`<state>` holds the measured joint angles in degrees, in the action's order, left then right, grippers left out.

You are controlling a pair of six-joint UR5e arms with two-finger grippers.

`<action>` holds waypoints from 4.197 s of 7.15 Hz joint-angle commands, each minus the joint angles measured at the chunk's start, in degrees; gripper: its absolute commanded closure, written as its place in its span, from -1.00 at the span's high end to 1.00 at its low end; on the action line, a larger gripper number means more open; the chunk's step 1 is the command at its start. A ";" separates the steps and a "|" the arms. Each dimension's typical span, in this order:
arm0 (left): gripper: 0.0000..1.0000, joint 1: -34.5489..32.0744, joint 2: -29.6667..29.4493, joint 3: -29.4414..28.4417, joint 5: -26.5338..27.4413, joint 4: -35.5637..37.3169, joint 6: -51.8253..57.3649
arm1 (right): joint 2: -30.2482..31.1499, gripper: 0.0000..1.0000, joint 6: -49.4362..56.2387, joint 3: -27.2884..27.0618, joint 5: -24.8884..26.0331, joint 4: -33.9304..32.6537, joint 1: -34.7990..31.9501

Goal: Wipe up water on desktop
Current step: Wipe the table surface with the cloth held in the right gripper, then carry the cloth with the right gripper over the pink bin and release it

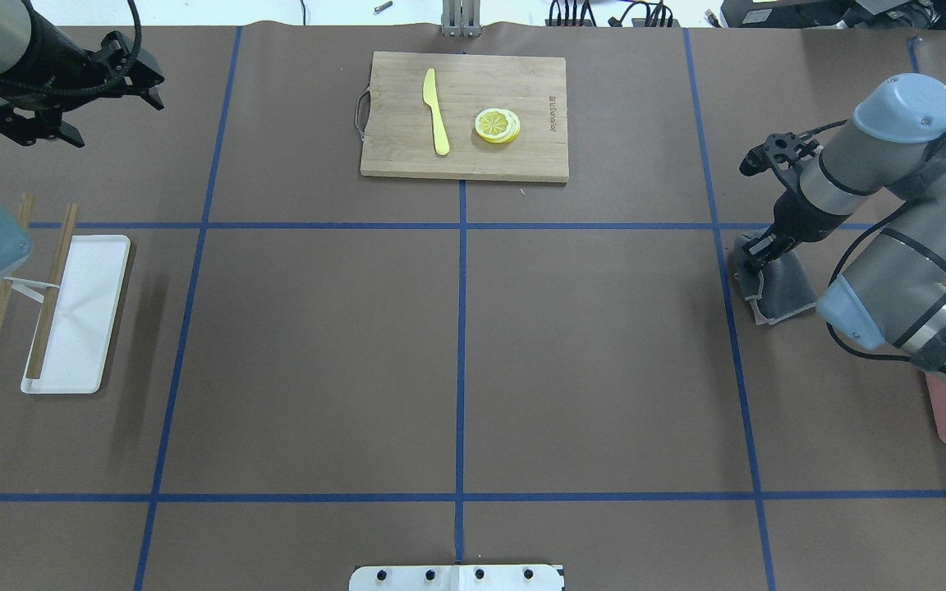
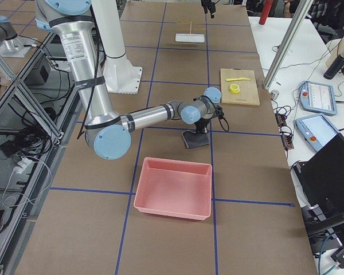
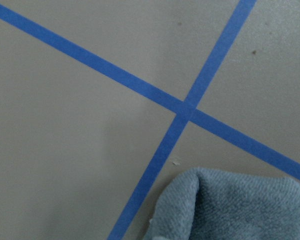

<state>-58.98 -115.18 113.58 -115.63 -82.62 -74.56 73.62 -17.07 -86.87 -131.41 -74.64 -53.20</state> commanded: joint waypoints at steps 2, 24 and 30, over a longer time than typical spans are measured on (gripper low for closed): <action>0.96 -0.17 0.49 -0.38 0.06 0.00 0.30 | -0.15 -1.00 -1.73 -1.72 -3.40 0.46 2.13; 0.96 0.01 0.31 -1.53 0.06 -0.26 0.47 | -3.60 -1.00 -13.78 -9.44 -15.34 -0.15 -22.51; 0.96 0.00 0.31 -1.44 -0.03 -0.35 0.47 | 28.91 -1.00 11.92 -20.18 -11.01 -1.47 -37.33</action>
<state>-59.05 -114.88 112.16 -115.65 -82.96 -74.09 96.87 -13.95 -106.74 -145.90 -75.91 -89.20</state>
